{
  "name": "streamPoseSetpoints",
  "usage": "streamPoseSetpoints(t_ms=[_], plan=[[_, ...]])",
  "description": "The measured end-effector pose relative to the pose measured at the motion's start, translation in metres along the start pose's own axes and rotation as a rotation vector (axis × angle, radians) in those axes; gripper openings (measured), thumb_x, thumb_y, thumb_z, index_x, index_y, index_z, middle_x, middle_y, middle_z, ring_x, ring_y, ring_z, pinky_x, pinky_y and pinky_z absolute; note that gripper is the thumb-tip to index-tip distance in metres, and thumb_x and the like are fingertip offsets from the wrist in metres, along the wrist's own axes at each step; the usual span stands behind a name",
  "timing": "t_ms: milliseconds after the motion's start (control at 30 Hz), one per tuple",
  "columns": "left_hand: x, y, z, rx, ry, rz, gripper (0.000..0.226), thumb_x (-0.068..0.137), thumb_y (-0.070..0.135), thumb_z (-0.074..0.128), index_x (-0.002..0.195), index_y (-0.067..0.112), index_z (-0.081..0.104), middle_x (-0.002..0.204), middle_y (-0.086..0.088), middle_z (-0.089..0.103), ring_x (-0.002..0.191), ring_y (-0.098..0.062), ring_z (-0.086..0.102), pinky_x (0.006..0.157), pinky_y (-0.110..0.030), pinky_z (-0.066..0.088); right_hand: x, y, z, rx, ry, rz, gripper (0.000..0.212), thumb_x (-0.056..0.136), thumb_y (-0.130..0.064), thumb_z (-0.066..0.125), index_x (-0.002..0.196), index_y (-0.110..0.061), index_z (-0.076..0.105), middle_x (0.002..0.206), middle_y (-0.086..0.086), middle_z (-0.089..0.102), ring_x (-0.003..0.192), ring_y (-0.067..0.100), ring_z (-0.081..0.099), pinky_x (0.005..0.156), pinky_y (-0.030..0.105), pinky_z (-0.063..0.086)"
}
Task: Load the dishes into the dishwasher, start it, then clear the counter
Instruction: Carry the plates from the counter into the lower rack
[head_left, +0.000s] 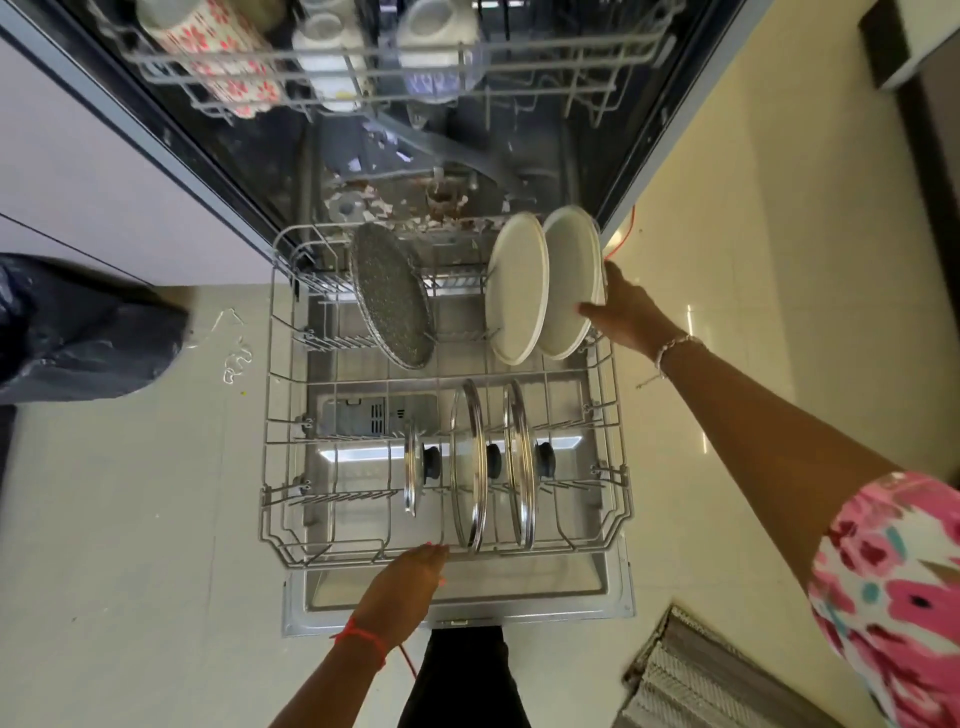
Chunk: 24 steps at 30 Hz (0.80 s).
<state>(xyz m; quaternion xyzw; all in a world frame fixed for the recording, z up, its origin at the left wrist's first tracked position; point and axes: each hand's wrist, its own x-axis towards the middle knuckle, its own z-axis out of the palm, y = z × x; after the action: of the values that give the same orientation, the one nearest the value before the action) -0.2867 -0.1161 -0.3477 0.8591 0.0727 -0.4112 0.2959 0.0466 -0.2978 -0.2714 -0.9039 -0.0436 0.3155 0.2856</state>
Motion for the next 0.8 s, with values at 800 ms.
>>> streamPoseSetpoints(t_ms=[800], plan=[[-0.290, -0.085, -0.329, 0.041, 0.859, -0.133, 0.061, 0.094, 0.043, 0.048, 0.143, 0.012, 0.032, 0.151, -0.001, 0.033, 0.141, -0.017, 0.025, 0.117, -0.030, 0.015, -0.238, -0.394, 0.069, -0.579, -0.025, -0.661, 0.064, 0.100, -0.042, 0.030, 0.149, -0.007, 0.008, 0.159, 0.007, -0.002, 0.146, 0.018, -0.006, 0.118, 0.036, -0.004]])
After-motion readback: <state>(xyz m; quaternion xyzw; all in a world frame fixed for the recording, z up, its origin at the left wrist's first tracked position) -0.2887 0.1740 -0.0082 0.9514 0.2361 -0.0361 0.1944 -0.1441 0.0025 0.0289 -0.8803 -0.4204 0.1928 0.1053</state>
